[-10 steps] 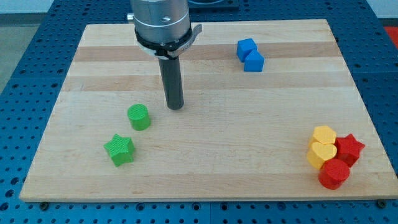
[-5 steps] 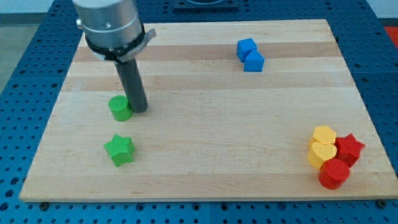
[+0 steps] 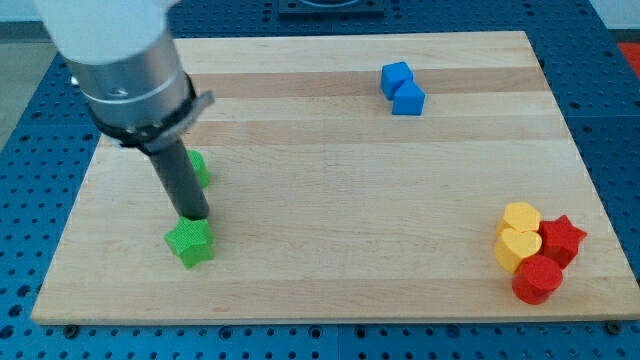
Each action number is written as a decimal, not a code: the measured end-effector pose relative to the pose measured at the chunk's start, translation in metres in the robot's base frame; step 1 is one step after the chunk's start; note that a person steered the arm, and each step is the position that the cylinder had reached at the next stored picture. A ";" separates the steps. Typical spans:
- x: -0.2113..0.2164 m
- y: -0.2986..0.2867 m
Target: Move the green circle to the center left of the board
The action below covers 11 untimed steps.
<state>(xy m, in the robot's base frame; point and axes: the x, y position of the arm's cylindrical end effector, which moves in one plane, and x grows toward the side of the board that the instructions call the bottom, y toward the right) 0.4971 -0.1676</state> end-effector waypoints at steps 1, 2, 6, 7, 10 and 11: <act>-0.039 -0.017; -0.061 -0.026; -0.044 -0.002; -0.061 0.038; -0.111 0.040; -0.113 0.033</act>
<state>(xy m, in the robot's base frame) 0.3846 -0.1342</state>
